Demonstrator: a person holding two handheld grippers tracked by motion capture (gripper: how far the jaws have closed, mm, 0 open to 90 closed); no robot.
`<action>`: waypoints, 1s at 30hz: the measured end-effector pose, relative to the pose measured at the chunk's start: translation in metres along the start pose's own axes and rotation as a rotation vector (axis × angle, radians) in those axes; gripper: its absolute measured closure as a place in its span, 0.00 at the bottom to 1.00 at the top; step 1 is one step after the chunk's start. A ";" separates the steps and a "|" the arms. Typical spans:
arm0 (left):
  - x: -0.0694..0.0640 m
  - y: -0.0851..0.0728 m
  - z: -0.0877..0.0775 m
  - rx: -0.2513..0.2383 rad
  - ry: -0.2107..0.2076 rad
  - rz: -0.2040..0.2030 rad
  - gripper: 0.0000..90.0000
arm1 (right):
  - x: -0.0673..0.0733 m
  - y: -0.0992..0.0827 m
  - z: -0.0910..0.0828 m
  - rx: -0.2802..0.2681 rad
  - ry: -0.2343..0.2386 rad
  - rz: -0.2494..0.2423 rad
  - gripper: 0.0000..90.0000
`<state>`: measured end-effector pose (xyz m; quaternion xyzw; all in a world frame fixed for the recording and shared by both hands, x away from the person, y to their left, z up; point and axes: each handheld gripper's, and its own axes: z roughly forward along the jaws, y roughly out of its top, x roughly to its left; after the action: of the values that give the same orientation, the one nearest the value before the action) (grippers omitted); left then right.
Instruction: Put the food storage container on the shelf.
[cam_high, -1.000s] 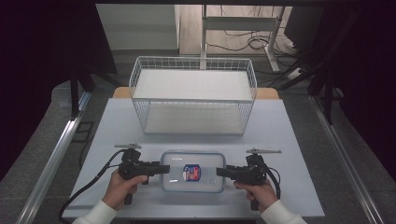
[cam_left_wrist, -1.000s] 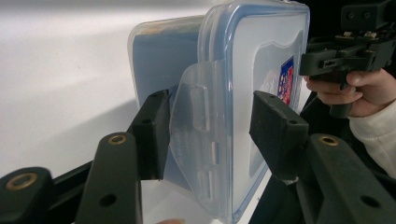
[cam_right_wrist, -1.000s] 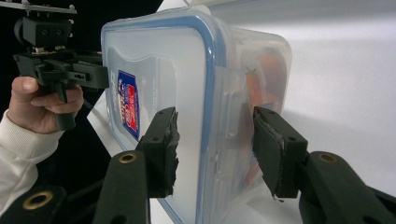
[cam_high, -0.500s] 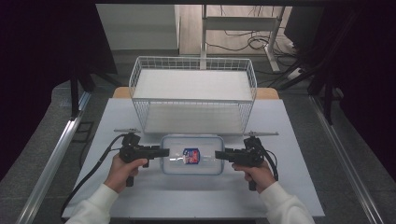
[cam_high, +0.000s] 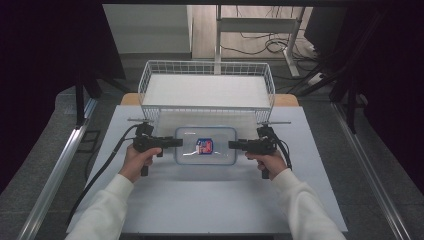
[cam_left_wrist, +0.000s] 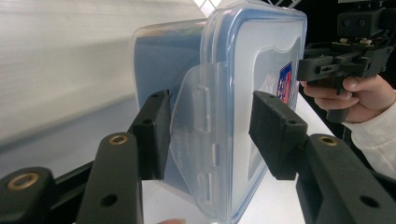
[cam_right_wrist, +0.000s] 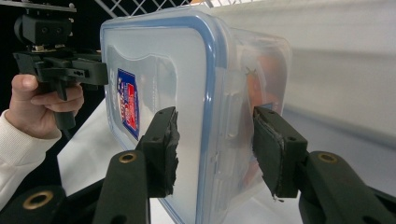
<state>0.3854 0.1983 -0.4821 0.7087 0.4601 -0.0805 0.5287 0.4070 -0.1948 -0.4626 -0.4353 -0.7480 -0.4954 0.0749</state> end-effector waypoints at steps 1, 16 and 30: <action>0.003 0.001 0.002 0.003 0.000 -0.001 0.55 | -0.002 0.002 0.002 0.000 -0.001 -0.001 0.57; 0.026 0.000 0.020 0.015 -0.005 -0.049 0.54 | -0.029 0.002 0.018 0.007 -0.015 0.071 0.57; 0.031 0.001 0.026 -0.025 0.020 -0.133 0.53 | -0.037 0.006 0.025 -0.018 -0.028 0.182 0.56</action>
<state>0.4132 0.1945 -0.5114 0.6707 0.5126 -0.1026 0.5262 0.4418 -0.1956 -0.4909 -0.5088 -0.7020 -0.4870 0.1051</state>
